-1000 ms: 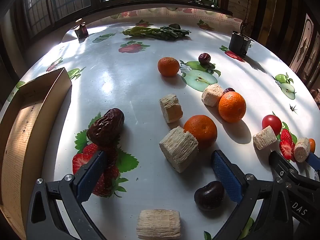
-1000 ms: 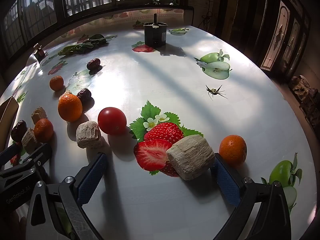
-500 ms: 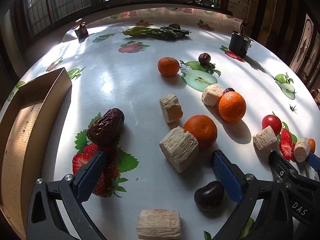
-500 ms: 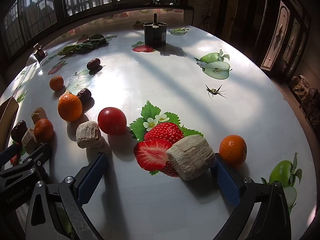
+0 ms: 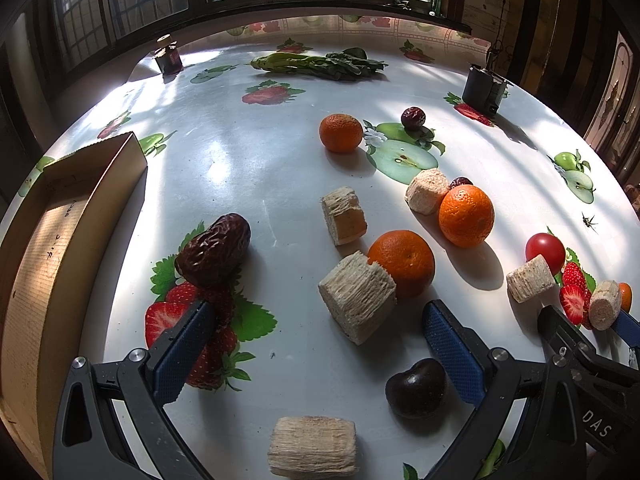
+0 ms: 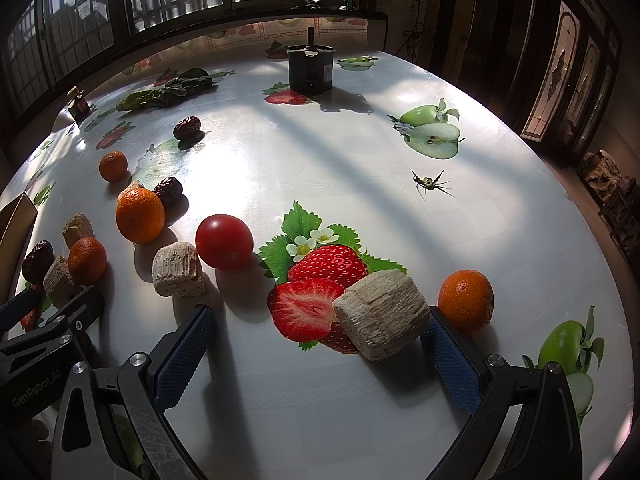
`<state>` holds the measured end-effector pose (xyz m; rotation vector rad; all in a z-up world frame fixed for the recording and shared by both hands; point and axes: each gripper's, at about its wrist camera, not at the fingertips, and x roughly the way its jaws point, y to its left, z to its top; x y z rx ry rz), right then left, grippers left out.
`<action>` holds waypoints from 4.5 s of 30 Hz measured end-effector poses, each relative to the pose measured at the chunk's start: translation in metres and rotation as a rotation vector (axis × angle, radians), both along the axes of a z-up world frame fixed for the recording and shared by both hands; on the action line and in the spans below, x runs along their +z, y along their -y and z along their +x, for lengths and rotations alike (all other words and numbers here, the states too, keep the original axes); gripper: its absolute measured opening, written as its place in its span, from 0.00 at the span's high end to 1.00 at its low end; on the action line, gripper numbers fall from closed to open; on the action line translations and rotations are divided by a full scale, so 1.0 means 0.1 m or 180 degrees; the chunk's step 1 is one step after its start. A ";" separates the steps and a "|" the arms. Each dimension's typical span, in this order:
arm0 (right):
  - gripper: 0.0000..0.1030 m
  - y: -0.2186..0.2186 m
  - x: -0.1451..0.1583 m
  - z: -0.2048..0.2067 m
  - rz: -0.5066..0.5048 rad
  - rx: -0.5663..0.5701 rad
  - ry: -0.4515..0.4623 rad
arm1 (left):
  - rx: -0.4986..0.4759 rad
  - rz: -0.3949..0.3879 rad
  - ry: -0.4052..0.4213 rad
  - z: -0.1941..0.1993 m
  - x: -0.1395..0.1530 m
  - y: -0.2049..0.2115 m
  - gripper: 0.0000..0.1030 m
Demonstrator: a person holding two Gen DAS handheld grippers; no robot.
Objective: Organize fruits
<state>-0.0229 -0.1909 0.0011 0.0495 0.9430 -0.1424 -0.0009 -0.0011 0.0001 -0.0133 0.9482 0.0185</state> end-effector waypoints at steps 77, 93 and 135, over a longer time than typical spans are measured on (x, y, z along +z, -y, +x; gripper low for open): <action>0.00 -0.23 1.23 -1.54 -0.0385 -0.0320 0.1864 | 0.0459 -0.0233 0.1610 -1.56 1.47 -1.26 0.00; 0.01 0.56 0.74 -0.90 0.0556 -0.0149 0.0858 | -0.0236 -0.0236 0.0667 -0.94 0.80 -0.71 0.00; 0.69 0.15 0.28 -0.26 -0.0200 0.0737 0.0238 | -0.0817 -0.0536 -0.0027 -0.57 0.20 -0.29 0.70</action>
